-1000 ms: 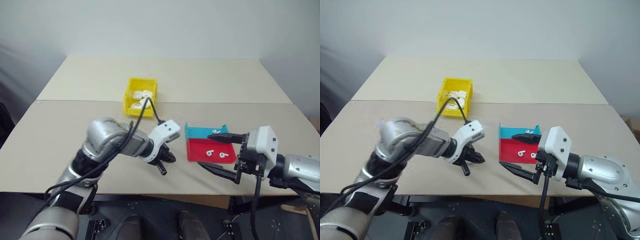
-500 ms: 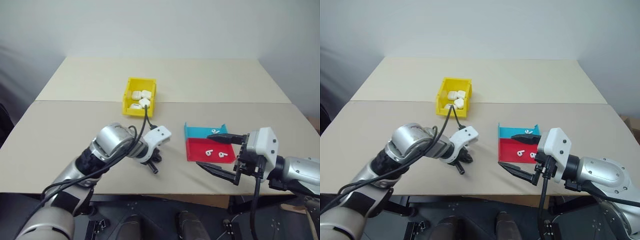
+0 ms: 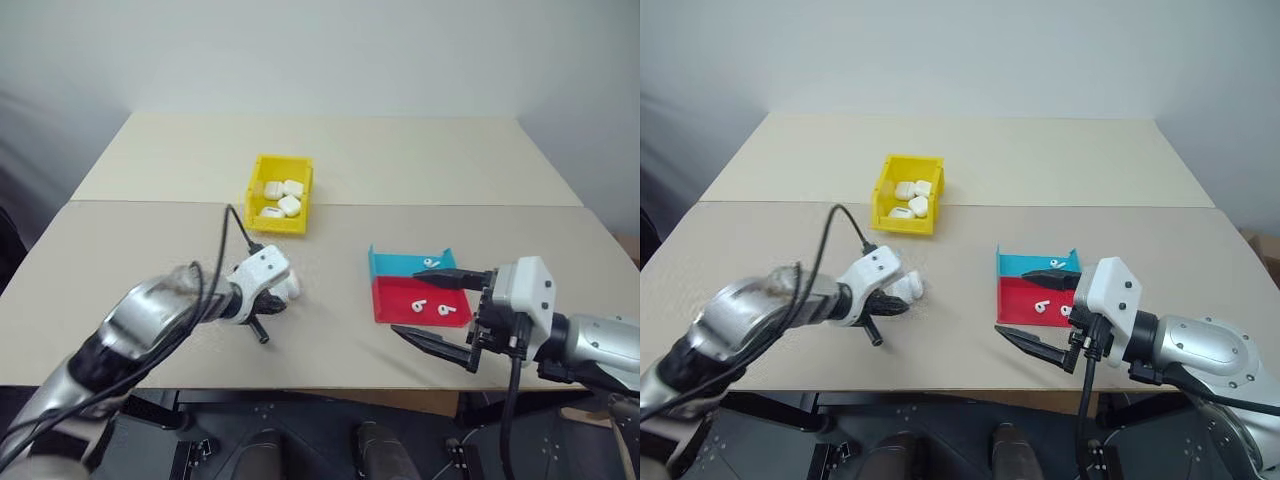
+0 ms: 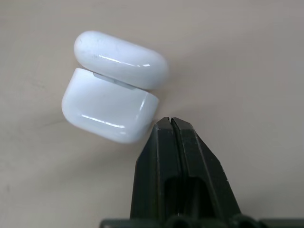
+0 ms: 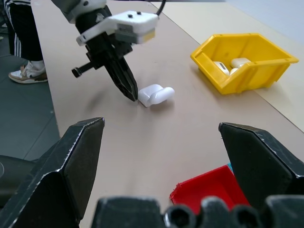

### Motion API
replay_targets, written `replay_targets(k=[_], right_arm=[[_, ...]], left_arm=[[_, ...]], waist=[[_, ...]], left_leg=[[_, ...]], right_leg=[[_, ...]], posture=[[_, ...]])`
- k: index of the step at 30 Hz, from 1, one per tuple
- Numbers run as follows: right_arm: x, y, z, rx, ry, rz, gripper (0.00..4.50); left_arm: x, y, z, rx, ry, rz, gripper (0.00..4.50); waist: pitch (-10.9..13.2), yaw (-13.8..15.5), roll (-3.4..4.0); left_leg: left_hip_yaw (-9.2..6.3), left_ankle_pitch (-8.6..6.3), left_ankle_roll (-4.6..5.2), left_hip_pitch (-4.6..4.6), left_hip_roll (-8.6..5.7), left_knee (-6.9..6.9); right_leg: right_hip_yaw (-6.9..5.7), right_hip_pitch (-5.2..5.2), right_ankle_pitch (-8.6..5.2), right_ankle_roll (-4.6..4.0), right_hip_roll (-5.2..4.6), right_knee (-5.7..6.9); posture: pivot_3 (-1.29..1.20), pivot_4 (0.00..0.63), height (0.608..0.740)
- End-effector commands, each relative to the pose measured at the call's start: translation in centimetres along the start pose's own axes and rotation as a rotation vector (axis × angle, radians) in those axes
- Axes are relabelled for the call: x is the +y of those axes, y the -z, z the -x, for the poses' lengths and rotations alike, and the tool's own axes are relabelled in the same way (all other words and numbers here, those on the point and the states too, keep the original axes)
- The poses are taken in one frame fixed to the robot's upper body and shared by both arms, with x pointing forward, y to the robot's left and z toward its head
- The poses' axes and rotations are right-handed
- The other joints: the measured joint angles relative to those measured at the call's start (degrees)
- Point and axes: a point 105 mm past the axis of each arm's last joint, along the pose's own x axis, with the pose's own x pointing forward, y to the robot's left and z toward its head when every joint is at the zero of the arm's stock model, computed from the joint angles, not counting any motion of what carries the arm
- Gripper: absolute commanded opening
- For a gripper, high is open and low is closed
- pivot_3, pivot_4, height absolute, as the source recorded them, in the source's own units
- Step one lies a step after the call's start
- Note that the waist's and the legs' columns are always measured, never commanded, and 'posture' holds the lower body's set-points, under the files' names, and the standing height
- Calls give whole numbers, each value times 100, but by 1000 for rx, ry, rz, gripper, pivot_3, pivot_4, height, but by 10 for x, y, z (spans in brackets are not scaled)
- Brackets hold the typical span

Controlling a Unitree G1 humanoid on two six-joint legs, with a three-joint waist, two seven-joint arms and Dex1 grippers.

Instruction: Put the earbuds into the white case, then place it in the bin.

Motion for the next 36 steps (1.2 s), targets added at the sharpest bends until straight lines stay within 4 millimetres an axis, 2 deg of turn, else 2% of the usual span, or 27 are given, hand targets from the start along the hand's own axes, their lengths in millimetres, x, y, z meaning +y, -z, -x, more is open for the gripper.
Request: replay_targets(k=[1, 2, 4, 6, 15, 23, 29, 36], right_arm=[[5, -8, 2, -27, -21, 29, 4500], [5, -8, 1, -28, -24, 29, 4500], [5, -8, 0, -31, -26, 29, 4500], [4, -8, 0, -34, -27, 28, 4500], [3, -10, -2, -36, -35, 45, 4500], [5, -12, -1, -39, -15, 51, 4500], [7, -12, 1, -36, -1, 52, 4500], [8, -12, 0, -38, 4, 53, 4500]], left_arm=[[3, -12, 30, -109, 51, -191, 32], [7, -13, 35, -106, 78, -195, 202], [16, -16, 38, -113, 110, -185, 610], [25, -20, 38, -112, 123, -186, 1232], [36, -23, 10, 33, 264, -361, 4023], [47, -37, -12, 54, 261, -413, 4023], [48, -32, -29, 152, 278, -388, 4023], [50, -40, -50, 258, 260, -341, 4023]], waist=[[0, 4, 0], [0, 22, 0], [0, 97, 0], [0, 134, 0], [0, 131, 0], [0, 119, 0], [0, 113, -1], [0, 120, -2]], left_leg=[[7, 0, 0, 2, 1, -1], [17, 0, 0, 1, 2, -1], [20, 1, 0, 2, 1, 3], [23, 1, -1, 5, 2, 8], [23, -2, 4, -17, -2, 5], [20, -2, 4, -21, -1, 11], [17, -2, 5, -21, -1, 12], [15, -2, 5, -24, -2, 21]], right_leg=[[0, 2, -4, -7, 0, 0], [-2, 1, -19, -29, 0, -1], [-11, 5, -29, -19, -3, 0], [-14, 11, -39, -3, -1, -2], [-14, 1, -2, 2, 4, -10], [-16, 1, -4, 7, 4, -7], [-16, 0, -4, 8, 6, -4], [-17, 1, -8, 16, 6, -1]], posture=[[0, 150, 740], [0, 150, 740], [0, 150, 740], [0, 150, 740], [0, 150, 740], [0, 150, 740], [0, 150, 740], [0, 150, 740]])
